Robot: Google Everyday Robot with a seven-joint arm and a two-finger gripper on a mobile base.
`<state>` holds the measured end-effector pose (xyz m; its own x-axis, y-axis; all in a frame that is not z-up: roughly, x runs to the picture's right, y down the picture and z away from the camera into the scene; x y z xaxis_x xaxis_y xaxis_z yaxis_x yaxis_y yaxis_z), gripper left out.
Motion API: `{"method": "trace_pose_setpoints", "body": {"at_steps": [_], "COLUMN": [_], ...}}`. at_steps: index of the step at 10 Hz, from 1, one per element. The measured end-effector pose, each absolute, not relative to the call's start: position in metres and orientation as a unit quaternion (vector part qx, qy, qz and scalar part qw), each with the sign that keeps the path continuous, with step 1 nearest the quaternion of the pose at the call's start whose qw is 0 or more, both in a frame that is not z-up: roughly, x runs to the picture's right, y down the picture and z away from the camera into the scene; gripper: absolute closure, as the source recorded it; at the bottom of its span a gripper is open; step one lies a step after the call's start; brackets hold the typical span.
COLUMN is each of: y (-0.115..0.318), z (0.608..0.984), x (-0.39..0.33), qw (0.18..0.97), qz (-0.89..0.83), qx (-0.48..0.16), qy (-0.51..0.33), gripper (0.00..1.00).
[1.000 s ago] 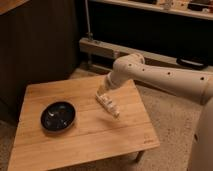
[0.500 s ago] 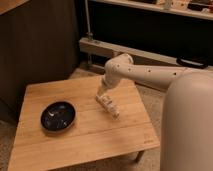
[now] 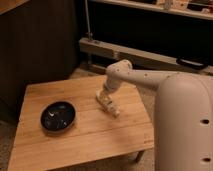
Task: Place the bottle in the ceramic bowl
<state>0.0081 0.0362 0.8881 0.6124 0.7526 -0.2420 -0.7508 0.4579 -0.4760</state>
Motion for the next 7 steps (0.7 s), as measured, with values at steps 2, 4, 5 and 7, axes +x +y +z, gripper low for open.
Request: {"method": "trace_pose_setpoints", "body": {"at_steps": [2,4,5,7], "y": [0.040,0.045,0.047,0.057], "z": [0.891,0.896,0.898,0.909], "x": [0.005,-0.003,-0.006,-0.012], "qw": [0.858,0.865,0.867,0.872], "qz": [0.429,0.412,0.407,0.394], "qx": [-0.284,-0.287,-0.288,-0.290], "qy": [-0.006,-0.008,-0.008,-0.004], "gripper": [0.35,0.35,0.35,0.35]}}
